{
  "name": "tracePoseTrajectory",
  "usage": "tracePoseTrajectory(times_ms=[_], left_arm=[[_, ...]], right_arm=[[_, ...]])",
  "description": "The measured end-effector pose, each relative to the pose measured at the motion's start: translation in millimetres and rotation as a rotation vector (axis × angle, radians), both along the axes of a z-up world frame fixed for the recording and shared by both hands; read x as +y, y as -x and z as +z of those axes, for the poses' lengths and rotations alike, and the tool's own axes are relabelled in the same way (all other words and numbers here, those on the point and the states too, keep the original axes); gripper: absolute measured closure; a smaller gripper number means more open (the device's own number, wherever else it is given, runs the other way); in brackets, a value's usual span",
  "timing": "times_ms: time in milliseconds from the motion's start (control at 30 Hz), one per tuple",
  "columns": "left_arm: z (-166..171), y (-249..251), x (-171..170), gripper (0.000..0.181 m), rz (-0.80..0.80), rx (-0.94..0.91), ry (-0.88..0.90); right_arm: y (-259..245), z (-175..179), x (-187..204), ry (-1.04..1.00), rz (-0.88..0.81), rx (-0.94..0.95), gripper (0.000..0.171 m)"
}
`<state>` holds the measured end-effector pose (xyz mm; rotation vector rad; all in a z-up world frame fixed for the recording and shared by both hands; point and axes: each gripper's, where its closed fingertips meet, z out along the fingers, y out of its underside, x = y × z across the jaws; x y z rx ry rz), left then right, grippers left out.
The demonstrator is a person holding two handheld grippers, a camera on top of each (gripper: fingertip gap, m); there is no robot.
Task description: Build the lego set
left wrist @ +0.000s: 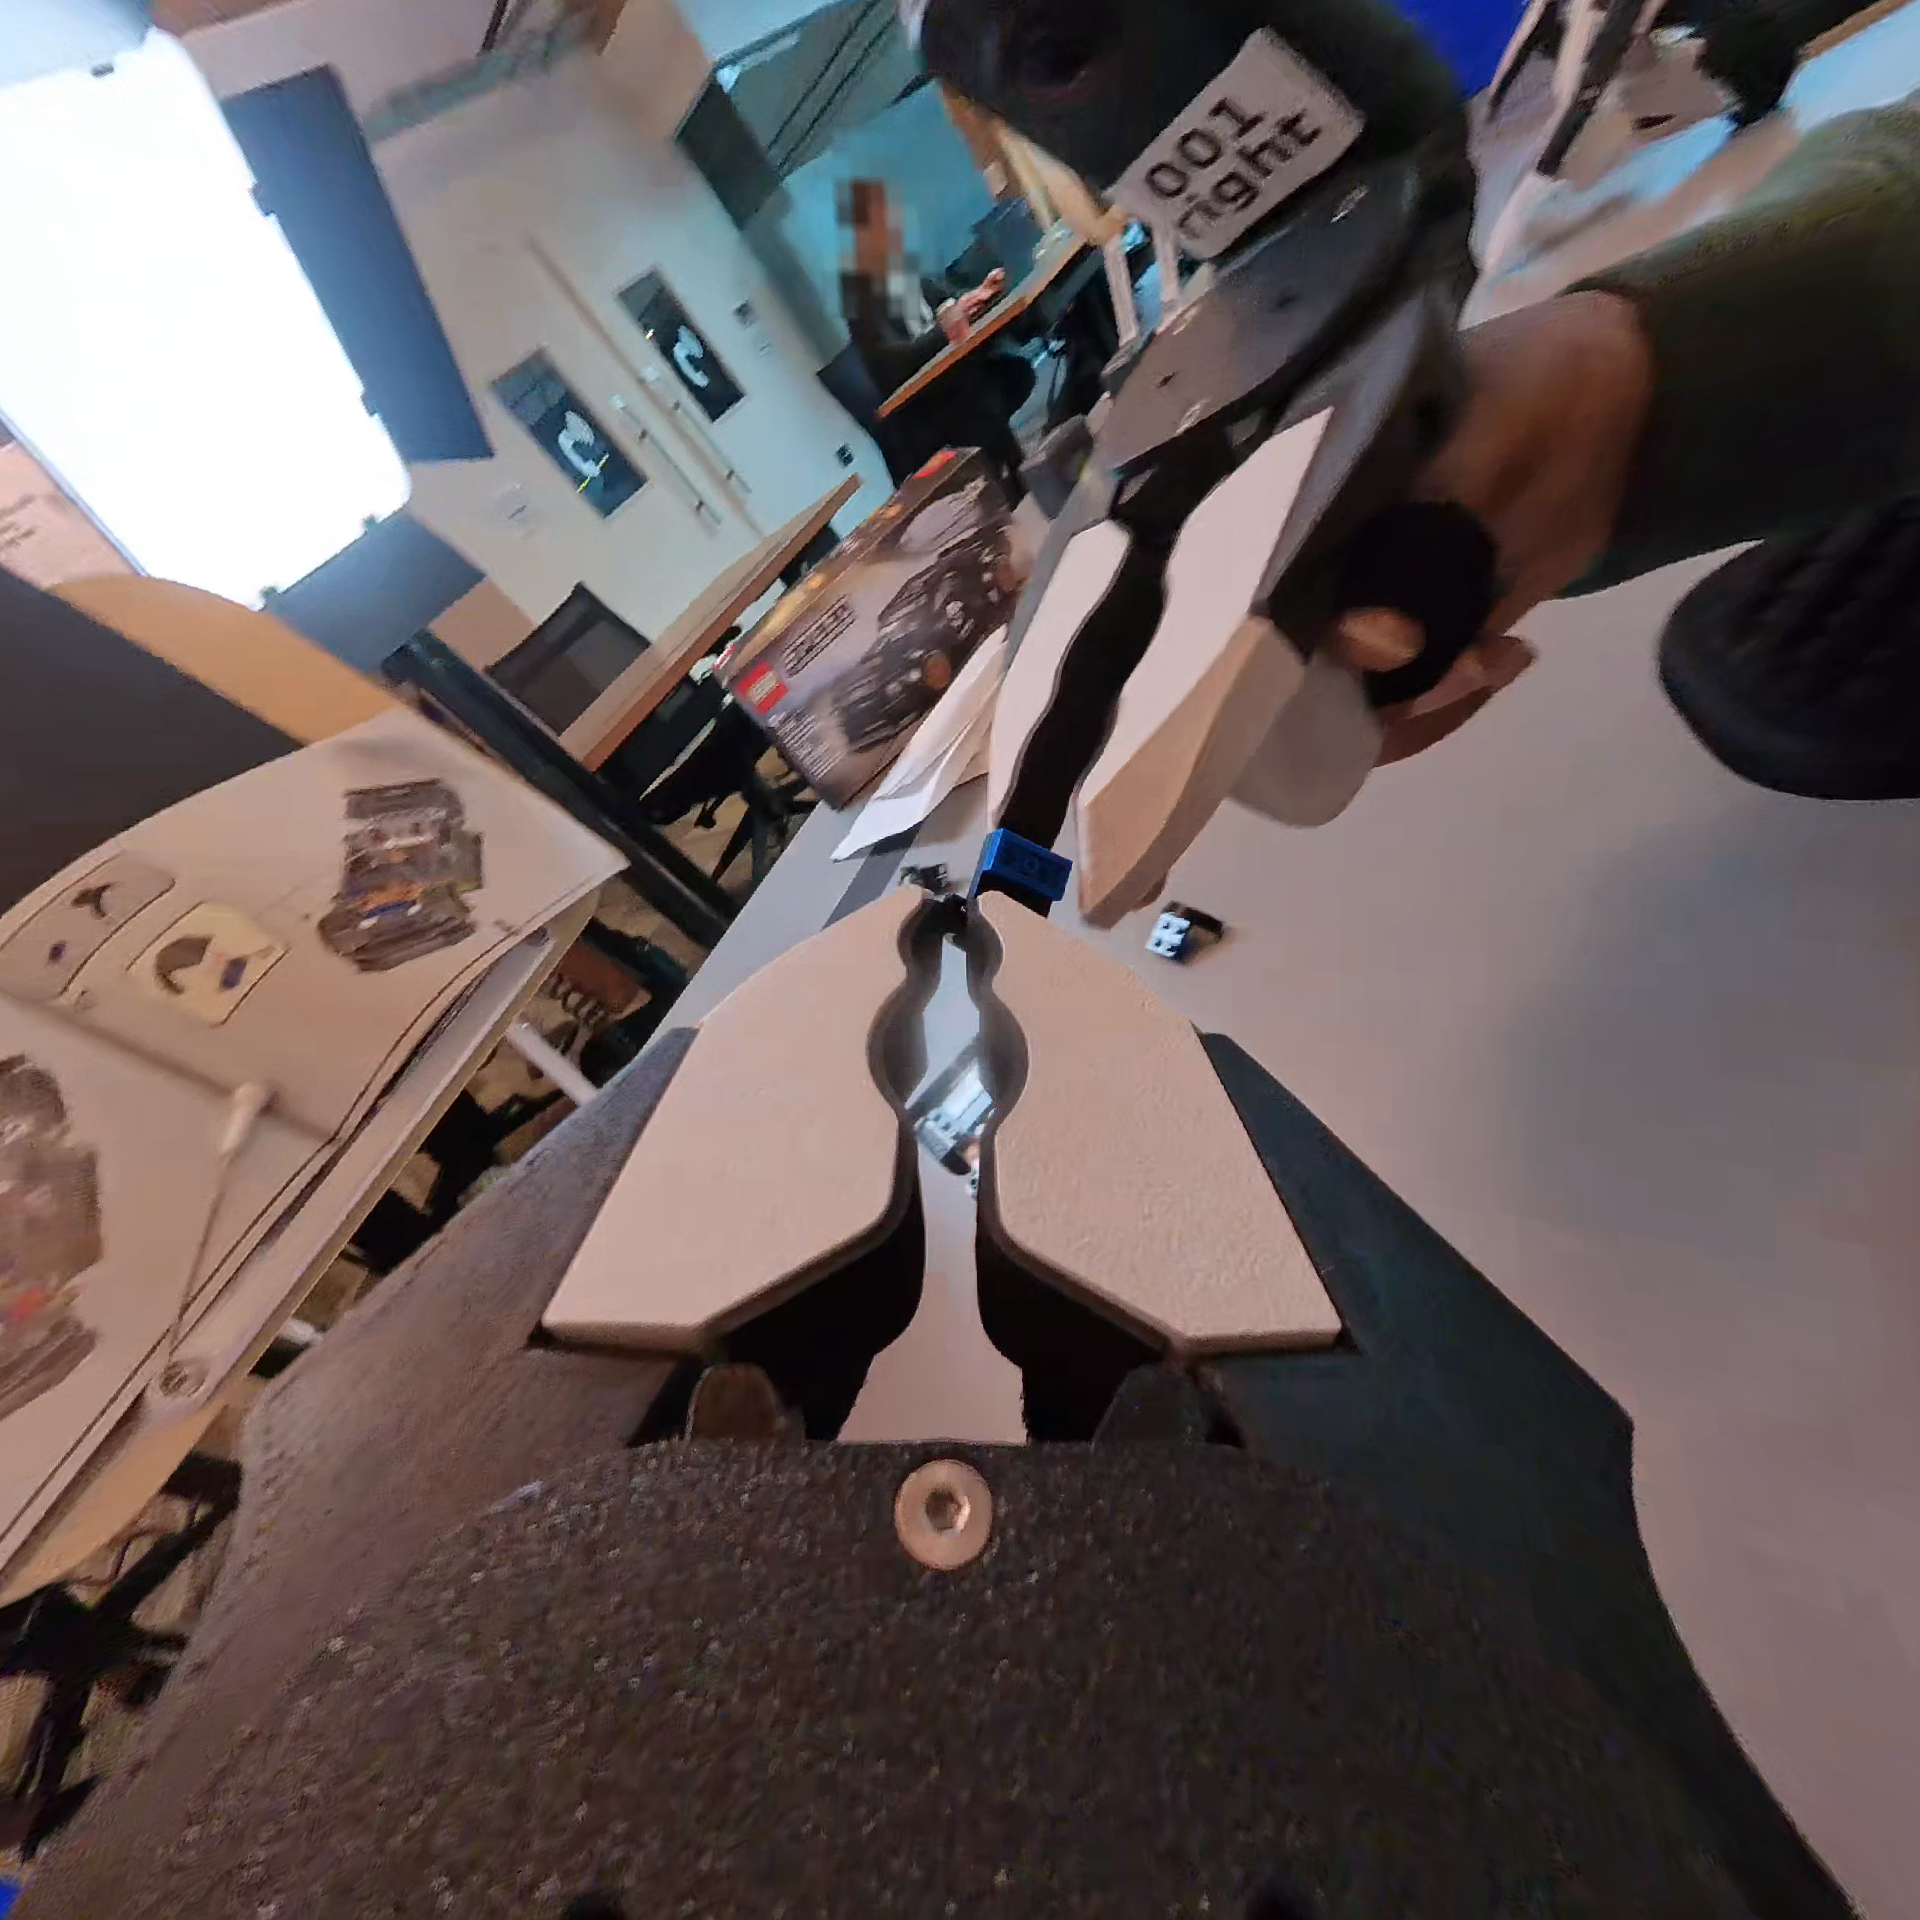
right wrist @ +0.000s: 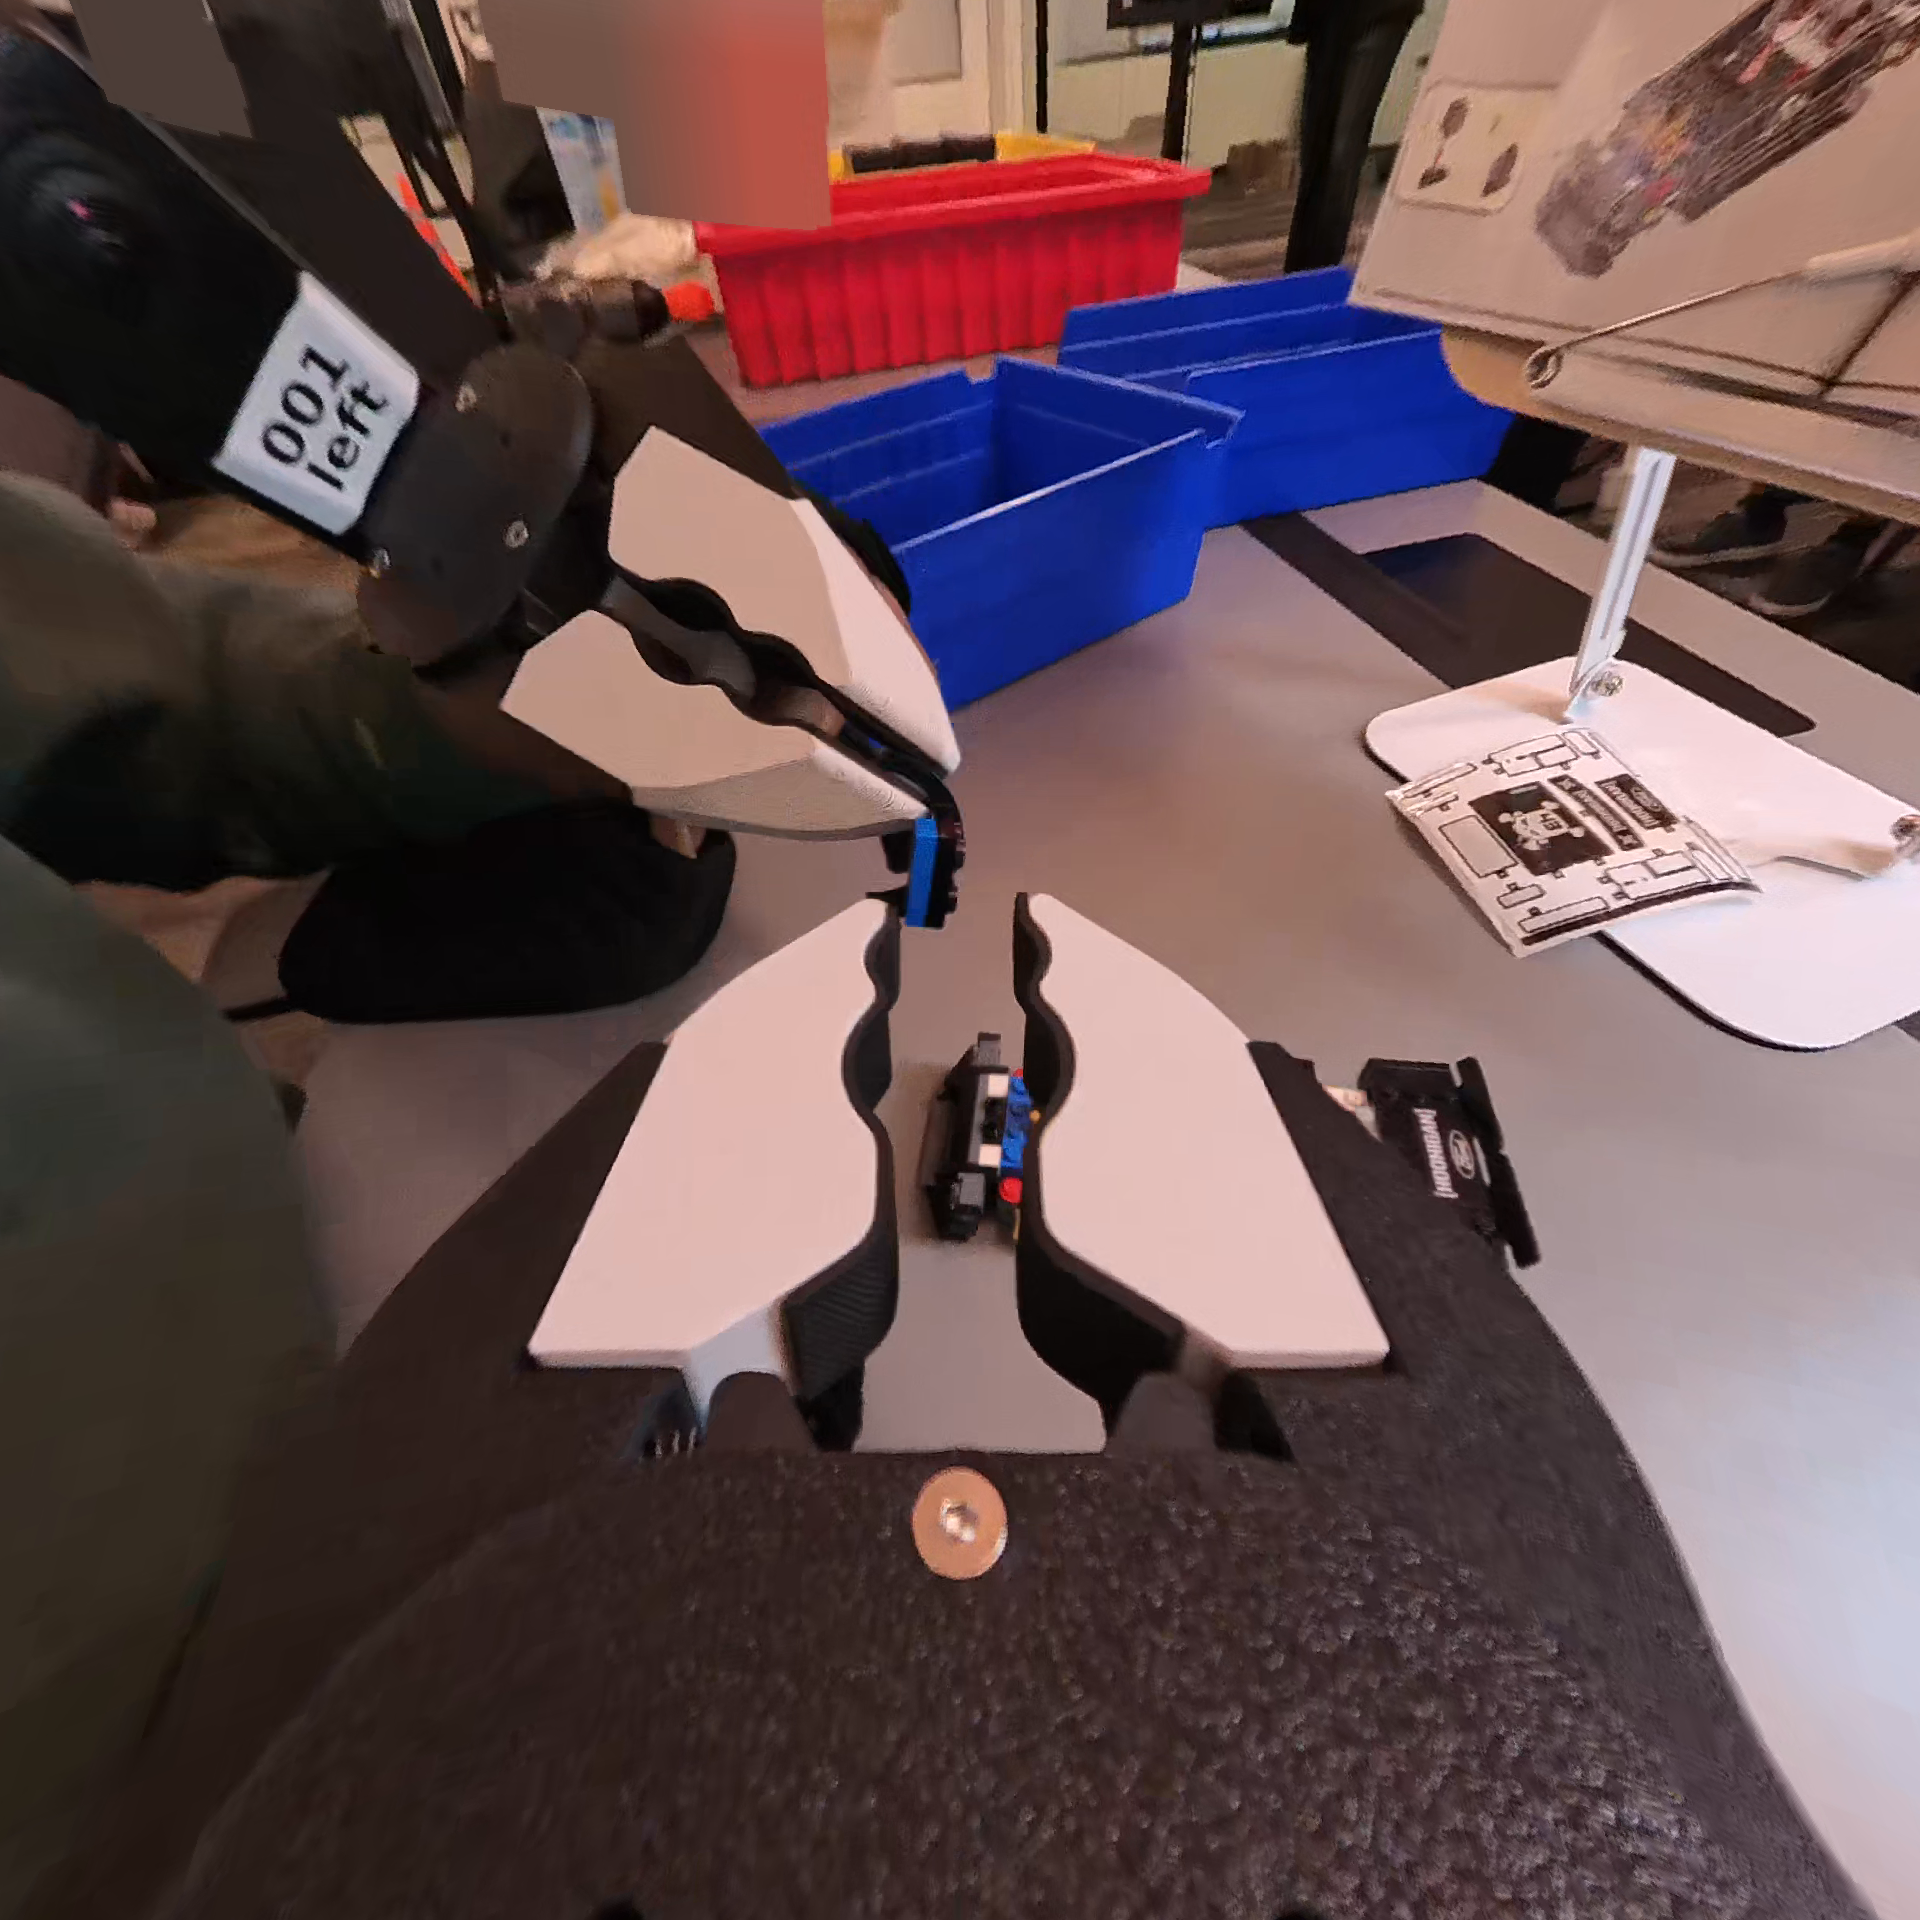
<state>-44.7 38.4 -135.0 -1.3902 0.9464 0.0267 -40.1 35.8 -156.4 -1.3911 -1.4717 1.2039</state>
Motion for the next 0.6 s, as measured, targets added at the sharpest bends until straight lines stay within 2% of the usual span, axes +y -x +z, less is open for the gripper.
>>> tracePoseTrajectory(times_ms=[67, 133, 200, 300, 367, 467, 600], left_arm=[[-3.9, -5.1, -4.3, 0.177, -0.011, 0.016, -0.008], [-9.5, -4.6, -6.2, 0.176, -0.020, 0.033, 0.003], [-14.5, -6.2, -10.7, 0.174, -0.067, -0.031, 0.064], [-22.5, -7.4, -18.8, 0.142, -0.207, -0.283, 0.341], [-22.7, -6.0, -23.0, 0.132, -0.317, -0.505, 0.554], [-34.7, -10.5, -29.3, 0.132, -0.459, -0.665, 0.783], [-50.8, -29.4, -48.5, 0.134, -0.645, -0.717, 1.011]], right_arm=[[-1.2, -4.1, -3.8, -0.049, 0.002, 0.009, 0.162], [-3.2, -7.8, -4.8, -0.123, -0.002, 0.020, 0.163], [-6.8, -13.1, -1.0, -0.236, -0.014, 0.013, 0.163], [-15.6, -20.7, 1.1, -0.500, -0.010, 0.035, 0.163], [-19.6, -24.3, -5.1, -0.717, -0.001, 0.069, 0.163], [-19.4, -31.5, -19.4, -0.981, 0.003, 0.085, 0.163], [-17.0, -28.1, -37.9, -1.187, 0.022, 0.149, 0.163]])
